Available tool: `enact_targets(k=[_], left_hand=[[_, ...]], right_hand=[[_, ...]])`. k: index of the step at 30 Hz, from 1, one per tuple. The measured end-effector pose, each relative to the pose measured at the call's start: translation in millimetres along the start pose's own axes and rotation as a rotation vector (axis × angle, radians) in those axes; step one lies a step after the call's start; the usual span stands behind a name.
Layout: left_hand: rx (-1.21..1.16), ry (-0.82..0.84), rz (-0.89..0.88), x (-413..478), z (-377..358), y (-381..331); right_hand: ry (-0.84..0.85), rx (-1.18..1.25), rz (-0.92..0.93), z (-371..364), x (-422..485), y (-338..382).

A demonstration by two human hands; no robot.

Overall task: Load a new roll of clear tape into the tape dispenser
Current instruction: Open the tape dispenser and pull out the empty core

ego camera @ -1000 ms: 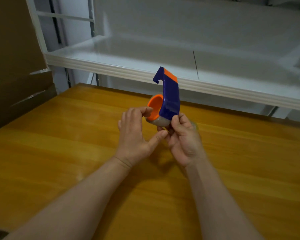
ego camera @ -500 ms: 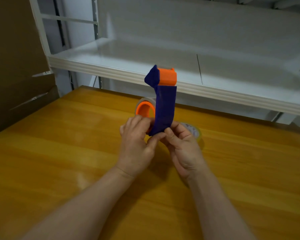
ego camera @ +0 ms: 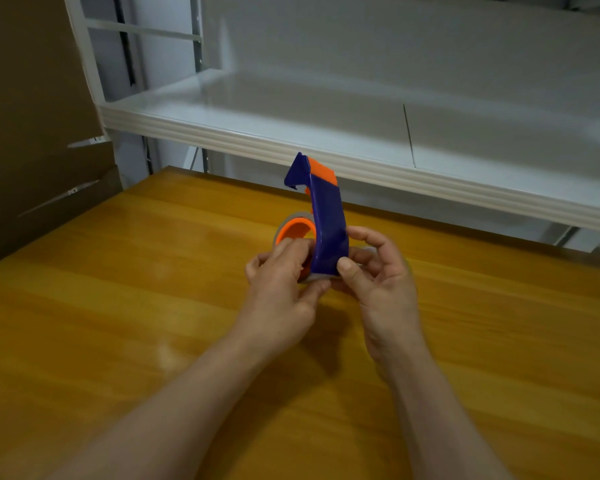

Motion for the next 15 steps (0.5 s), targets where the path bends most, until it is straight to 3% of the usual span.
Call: enact_targets(k=[4,8,11,15], left_hand=[[-0.029,-0.03,0.016,1.1,0.5,5.1],[-0.081,-0.016,0.002,1.3,4.0,6.5],[0.018,-0.027,-0.045,0.1,7.4,0.7],[0.287,-0.097,-0.098,-2.2,15.2,-15.5]], right_hand=[[0.06,-0.164,0.007,-7.2,-1.5,4.4],[0.063,-0.563,0.077,-16.0,-5.5,13.2],[0.003,-0.805,0.21,-18.6,-11.2,30.5],[0.021,-0.891,0.302,-29.2,-14.5,39.7]])
Point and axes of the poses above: each hand's wrist, its own x-axis towards the middle knuckle, its own z-axis out of the back of the hand, y = z × x, the point moved 10 cm from there along x, towards the middle knuckle, and after that the axes turned 8 degrees about y, right-handed, at the moved point
